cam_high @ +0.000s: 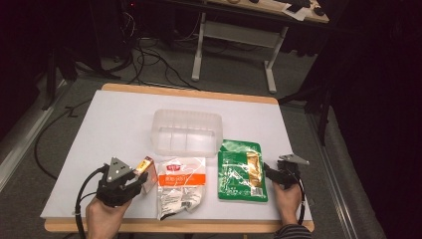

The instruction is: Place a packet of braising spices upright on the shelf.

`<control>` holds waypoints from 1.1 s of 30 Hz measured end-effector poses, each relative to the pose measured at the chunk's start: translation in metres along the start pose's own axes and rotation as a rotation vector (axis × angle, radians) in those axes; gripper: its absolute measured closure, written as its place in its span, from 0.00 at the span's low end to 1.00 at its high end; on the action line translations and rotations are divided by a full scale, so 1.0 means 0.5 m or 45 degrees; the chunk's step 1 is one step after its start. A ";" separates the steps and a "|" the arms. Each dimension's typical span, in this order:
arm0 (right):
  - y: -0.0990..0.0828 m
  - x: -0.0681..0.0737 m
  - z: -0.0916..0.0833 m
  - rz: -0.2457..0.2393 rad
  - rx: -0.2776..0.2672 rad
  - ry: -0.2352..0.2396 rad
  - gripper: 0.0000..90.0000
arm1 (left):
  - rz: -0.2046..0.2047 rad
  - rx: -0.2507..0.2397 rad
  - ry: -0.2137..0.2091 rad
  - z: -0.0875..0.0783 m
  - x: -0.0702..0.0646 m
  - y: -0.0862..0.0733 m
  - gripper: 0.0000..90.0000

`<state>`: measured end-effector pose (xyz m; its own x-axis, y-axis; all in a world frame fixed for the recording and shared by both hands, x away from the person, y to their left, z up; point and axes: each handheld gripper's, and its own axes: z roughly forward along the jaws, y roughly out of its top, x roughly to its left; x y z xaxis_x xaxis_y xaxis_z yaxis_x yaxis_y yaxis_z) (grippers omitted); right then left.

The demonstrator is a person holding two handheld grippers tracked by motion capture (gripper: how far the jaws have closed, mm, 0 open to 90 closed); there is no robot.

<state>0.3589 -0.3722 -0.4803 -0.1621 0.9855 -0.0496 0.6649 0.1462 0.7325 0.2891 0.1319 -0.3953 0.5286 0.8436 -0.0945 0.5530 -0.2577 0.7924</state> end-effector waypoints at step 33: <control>0.000 0.002 -0.001 -0.014 0.001 0.000 0.43 | 0.003 -0.053 -0.072 0.028 0.003 0.099 0.76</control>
<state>0.3584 -0.3715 -0.4800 -0.1691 0.9839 -0.0576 0.6637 0.1569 0.7313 0.3266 0.1138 -0.3646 0.5659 0.8148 -0.1259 0.5254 -0.2387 0.8167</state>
